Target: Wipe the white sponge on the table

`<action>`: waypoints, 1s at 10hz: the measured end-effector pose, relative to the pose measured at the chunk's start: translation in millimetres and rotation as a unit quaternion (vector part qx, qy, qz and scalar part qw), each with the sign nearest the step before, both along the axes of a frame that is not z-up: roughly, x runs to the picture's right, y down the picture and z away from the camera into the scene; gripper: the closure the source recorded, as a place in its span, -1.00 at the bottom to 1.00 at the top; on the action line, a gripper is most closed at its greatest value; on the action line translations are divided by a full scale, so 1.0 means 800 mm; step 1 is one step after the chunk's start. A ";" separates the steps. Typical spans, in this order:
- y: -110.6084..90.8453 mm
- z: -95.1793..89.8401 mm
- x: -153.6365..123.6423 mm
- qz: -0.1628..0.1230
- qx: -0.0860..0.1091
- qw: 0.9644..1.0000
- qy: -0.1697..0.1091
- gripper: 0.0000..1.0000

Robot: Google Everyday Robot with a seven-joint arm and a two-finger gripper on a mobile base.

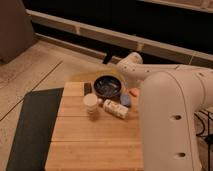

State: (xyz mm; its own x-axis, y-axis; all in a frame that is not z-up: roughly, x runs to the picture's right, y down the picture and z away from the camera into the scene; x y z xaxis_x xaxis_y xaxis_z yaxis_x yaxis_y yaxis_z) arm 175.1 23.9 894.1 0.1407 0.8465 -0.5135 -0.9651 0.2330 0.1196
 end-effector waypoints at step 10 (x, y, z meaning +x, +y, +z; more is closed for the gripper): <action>0.046 0.041 -0.010 0.006 -0.028 0.999 -0.038 -0.30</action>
